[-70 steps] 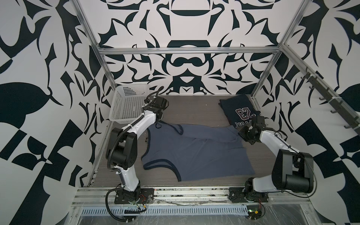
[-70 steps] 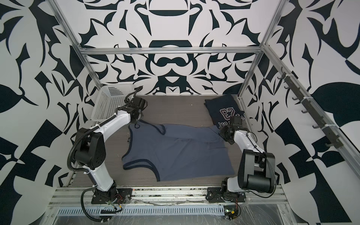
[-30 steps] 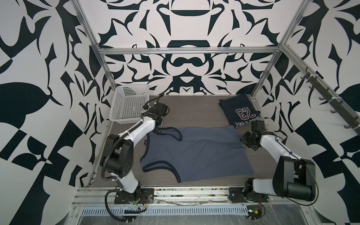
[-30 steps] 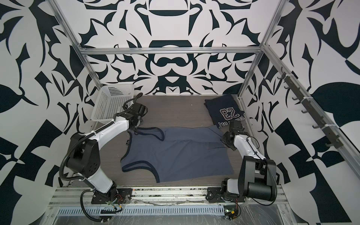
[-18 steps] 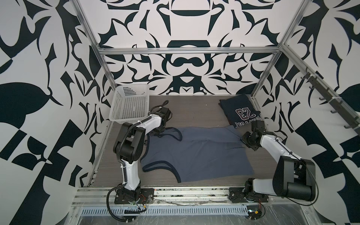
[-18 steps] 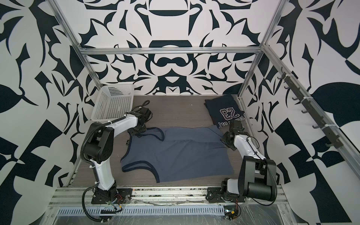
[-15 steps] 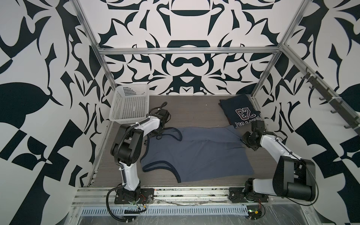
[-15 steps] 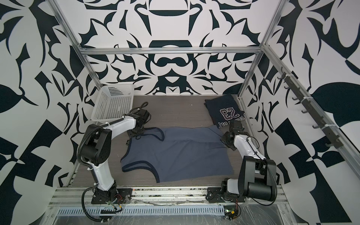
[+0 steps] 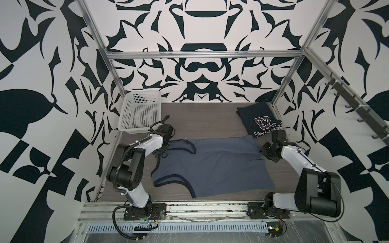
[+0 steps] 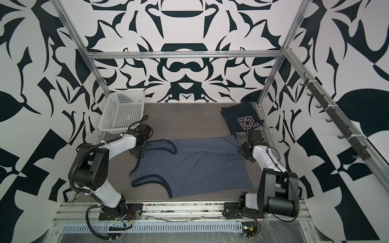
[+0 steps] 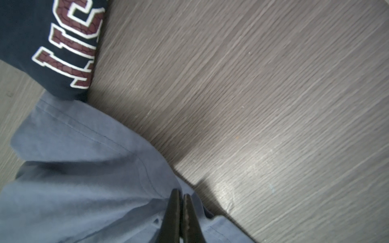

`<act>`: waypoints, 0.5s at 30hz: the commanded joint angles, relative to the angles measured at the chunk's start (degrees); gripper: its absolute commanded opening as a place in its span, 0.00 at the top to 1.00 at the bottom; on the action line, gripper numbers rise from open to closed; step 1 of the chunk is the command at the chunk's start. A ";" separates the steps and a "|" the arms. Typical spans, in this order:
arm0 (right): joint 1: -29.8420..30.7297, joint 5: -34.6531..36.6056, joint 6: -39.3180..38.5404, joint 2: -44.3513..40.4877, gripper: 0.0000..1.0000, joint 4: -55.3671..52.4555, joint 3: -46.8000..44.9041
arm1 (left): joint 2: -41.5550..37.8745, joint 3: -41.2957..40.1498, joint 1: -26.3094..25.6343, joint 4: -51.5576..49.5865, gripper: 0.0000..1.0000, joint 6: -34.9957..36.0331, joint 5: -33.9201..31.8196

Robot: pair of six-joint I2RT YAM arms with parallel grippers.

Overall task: Fold and stack tank tops
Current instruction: Smooth out the tank top at the center of the table.

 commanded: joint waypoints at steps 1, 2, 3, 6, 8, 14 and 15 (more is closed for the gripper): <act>-0.22 2.00 -0.57 1.15 1.00 -0.96 0.79 | -1.13 -2.27 2.16 4.11 0.62 -1.83 3.09; -0.22 1.99 -0.56 1.39 1.00 -1.03 0.87 | -1.11 -2.65 2.54 4.62 0.62 -1.89 3.89; -0.22 2.08 -0.57 1.65 1.00 -0.89 0.81 | -1.02 -3.06 2.82 5.16 0.62 -2.03 4.49; -0.22 1.55 -0.48 2.69 1.00 -0.88 0.95 | -0.85 -4.18 3.11 6.66 0.57 -2.16 5.60; -0.18 0.99 -0.57 3.35 1.00 -0.79 1.29 | -1.02 -4.32 3.14 6.79 0.51 -2.14 5.97; -0.14 0.80 -2.00 1.25 0.69 -3.80 4.14 | -6.90 -2.14 1.40 1.64 0.33 -1.12 3.00; 0.03 1.30 -2.35 0.19 0.63 -4.51 4.76 | -8.68 -1.30 0.26 -0.39 0.28 -0.92 0.86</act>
